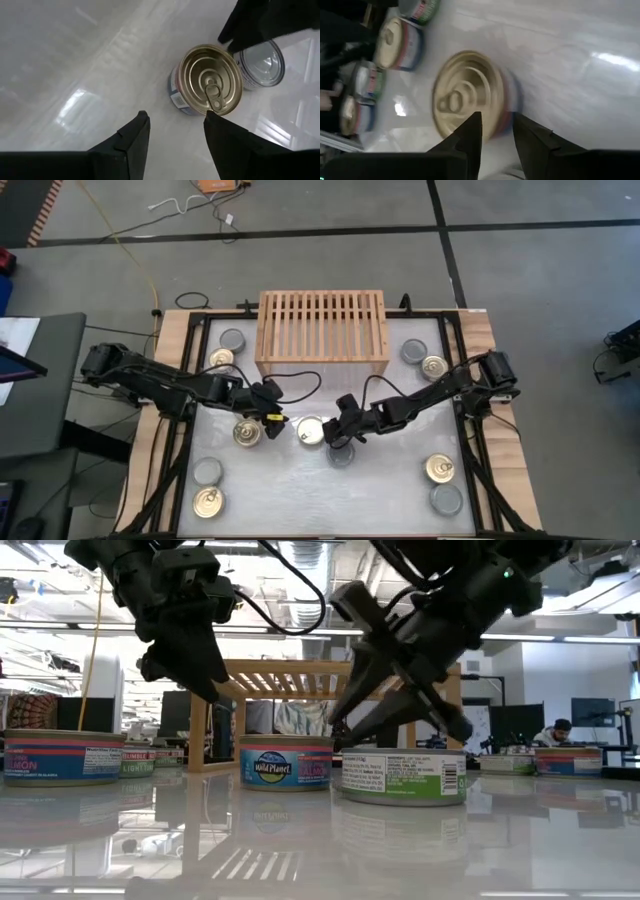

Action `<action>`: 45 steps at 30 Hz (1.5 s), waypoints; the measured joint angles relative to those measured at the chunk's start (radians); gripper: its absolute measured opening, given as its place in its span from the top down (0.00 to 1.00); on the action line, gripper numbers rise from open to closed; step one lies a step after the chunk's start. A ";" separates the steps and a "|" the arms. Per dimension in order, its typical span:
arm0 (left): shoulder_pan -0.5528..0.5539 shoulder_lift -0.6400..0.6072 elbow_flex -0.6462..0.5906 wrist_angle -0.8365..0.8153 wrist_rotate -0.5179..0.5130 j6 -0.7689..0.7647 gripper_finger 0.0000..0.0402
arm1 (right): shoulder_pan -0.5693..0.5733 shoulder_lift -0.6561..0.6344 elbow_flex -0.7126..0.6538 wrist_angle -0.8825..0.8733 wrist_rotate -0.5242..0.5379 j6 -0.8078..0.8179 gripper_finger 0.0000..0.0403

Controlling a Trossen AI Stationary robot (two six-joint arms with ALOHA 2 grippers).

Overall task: Stack canned seafood by type on shelf
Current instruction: Put the blue-pink tuna can on the shelf

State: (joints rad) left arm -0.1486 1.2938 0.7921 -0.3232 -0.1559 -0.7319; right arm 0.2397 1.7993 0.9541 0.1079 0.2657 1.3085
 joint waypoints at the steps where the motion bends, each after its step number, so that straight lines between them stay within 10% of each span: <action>1: 0.000 0.000 0.000 0.000 0.000 0.004 0.55 | 0.003 0.010 0.000 0.007 0.001 0.004 0.67; 45: -0.001 0.000 -0.024 0.154 0.018 -0.343 0.55 | -0.006 0.035 0.001 0.022 0.002 -0.034 0.84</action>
State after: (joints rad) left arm -0.1492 1.2938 0.7678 -0.1693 -0.1379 -1.0745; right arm 0.2340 1.8339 0.9546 0.1295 0.2676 1.2743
